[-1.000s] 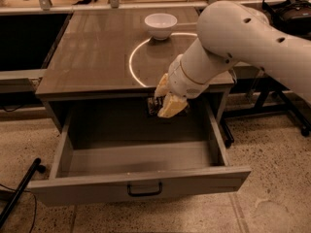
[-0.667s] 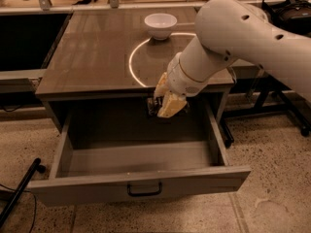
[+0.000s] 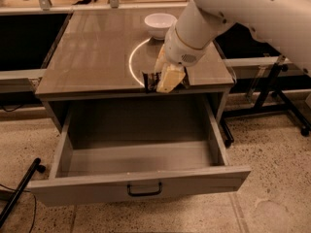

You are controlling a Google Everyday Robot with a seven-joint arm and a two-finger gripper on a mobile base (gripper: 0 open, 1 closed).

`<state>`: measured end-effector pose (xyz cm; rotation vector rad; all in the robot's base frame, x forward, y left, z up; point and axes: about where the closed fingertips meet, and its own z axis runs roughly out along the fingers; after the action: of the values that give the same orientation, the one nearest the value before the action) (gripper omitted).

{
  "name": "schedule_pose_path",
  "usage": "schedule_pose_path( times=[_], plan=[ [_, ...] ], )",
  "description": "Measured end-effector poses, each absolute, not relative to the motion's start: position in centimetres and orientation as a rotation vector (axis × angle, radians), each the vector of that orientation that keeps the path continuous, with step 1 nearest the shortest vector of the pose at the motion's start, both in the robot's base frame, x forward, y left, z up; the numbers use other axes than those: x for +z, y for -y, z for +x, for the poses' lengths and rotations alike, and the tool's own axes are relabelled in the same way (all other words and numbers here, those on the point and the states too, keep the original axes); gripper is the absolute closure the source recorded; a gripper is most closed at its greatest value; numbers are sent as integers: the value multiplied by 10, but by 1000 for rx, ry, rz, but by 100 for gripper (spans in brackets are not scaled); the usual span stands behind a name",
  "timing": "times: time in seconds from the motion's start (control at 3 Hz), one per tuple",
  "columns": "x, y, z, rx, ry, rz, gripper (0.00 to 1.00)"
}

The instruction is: Pick rxbar chocolate from top drawer and place on counter

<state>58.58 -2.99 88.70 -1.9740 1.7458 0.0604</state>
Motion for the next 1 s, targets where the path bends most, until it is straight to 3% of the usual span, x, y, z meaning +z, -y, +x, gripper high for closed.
schedule_pose_path(
  times=[1.0],
  plan=[
    [876,31,673,77,-1852,-1689,100]
  ],
)
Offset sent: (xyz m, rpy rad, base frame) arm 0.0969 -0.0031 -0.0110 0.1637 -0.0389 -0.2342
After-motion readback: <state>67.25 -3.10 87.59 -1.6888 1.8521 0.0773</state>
